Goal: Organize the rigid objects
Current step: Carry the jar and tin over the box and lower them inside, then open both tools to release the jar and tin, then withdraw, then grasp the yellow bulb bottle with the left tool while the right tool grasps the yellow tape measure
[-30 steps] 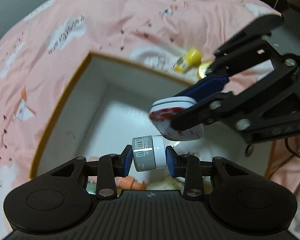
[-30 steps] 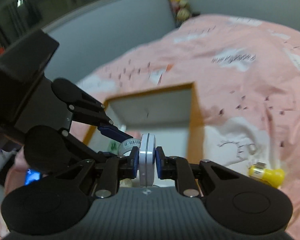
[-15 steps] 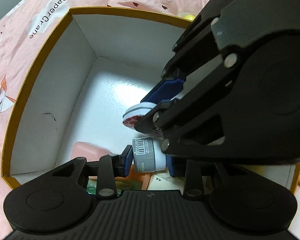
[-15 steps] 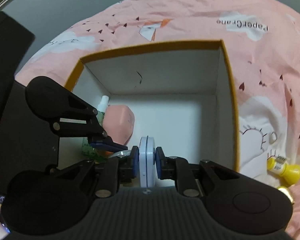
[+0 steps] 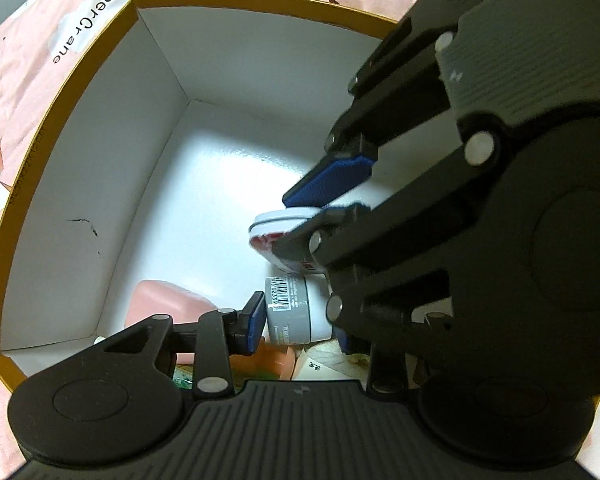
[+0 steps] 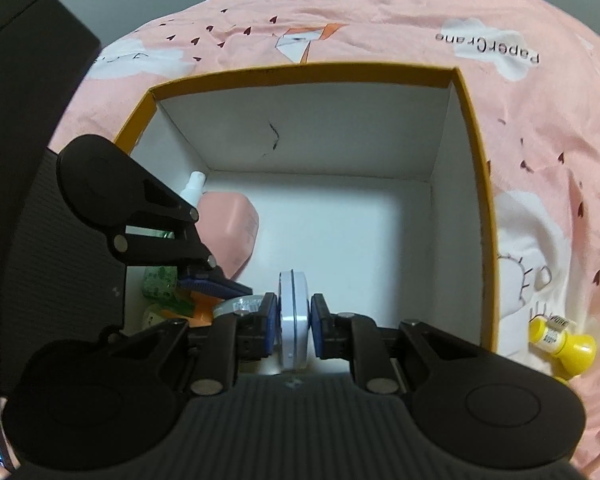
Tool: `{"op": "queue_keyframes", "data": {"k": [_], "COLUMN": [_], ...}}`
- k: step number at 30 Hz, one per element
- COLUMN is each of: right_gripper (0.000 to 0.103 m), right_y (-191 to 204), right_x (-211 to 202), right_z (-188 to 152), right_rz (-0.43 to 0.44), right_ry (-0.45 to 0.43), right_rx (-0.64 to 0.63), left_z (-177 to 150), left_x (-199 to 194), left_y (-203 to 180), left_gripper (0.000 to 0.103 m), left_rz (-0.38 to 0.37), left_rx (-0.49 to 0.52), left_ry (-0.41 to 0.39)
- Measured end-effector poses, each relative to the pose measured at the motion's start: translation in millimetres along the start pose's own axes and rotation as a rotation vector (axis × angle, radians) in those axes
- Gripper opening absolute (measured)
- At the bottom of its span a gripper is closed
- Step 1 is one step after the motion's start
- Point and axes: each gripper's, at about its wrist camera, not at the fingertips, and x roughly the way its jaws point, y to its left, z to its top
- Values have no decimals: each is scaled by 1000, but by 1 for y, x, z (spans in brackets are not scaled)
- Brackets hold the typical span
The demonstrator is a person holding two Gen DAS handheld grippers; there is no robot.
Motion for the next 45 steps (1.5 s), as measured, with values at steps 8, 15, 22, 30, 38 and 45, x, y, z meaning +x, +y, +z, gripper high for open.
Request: {"op": "queue_keyframes", "data": {"k": [8, 15, 22, 30, 38, 45], "right_gripper": [14, 15, 16, 33, 44, 52], "right_y": [4, 5, 0, -14, -51, -86], "right_x": [-11, -24, -47, -93, -140, -156], "right_z": [0, -1, -4, -16, -36, -58], "right_rz": [-71, -101, -95, -97, -116, -155], "right_ry": [-38, -72, -121, -251, -383, -421], "right_rx": [-69, -107, -107, -65, 66, 146], "left_z": [0, -1, 0, 6, 22, 54], "left_x": [-21, -36, -60, -97, -134, -132], "left_y": [12, 17, 5, -2, -20, -47], "left_gripper": [55, 56, 59, 60, 66, 74], "left_rz": [-2, 10, -15, -17, -49, -45], "left_rx": [-39, -49, -93, -114, -70, 49], "left_ry": [-65, -92, -142, -246, -345, -335]}}
